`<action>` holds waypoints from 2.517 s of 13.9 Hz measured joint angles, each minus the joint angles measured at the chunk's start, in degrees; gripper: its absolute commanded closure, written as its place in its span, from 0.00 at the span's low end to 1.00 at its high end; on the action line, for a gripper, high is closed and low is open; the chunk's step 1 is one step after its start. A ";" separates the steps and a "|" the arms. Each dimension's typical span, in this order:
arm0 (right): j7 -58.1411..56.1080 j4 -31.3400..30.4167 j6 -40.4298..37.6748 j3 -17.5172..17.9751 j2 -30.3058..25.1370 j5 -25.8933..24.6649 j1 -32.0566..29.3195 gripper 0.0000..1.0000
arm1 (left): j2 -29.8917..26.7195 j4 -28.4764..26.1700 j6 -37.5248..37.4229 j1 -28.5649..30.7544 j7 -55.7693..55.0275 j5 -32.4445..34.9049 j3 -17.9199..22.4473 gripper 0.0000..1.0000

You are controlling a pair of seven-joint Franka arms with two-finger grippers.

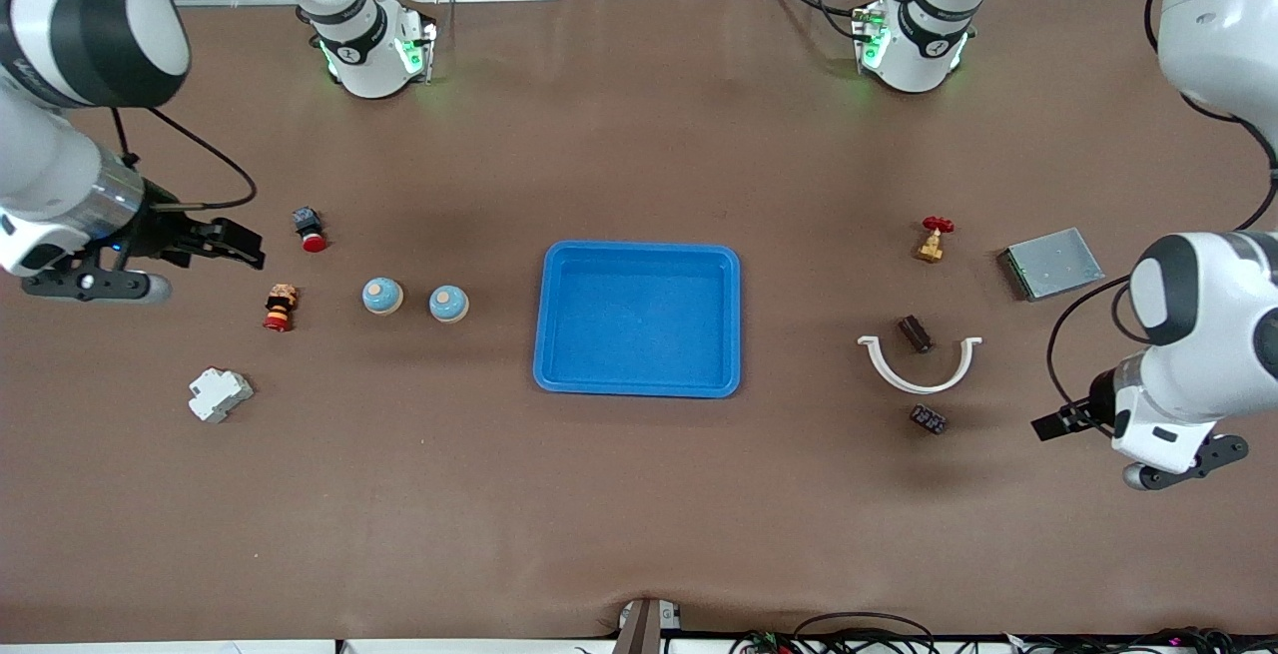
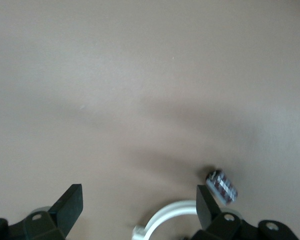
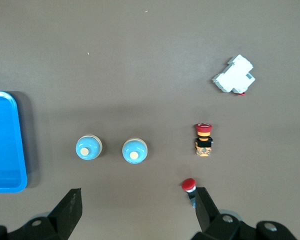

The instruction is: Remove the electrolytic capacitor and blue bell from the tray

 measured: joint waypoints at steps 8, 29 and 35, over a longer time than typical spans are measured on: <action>-4.71 8.51 -9.84 0.00 -0.66 -0.01 -4.83 0.00 | -10.25 3.84 -12.52 0.30 8.77 -3.38 -0.29 0.00; -5.21 15.02 -19.53 0.13 -3.73 -0.01 -6.94 0.00 | -21.58 3.33 -18.36 1.78 15.55 -10.23 -0.53 0.00; -5.21 15.88 -19.81 0.14 -3.73 -0.01 -7.04 0.00 | -22.78 3.35 -18.40 -1.30 10.02 -10.40 -0.69 0.00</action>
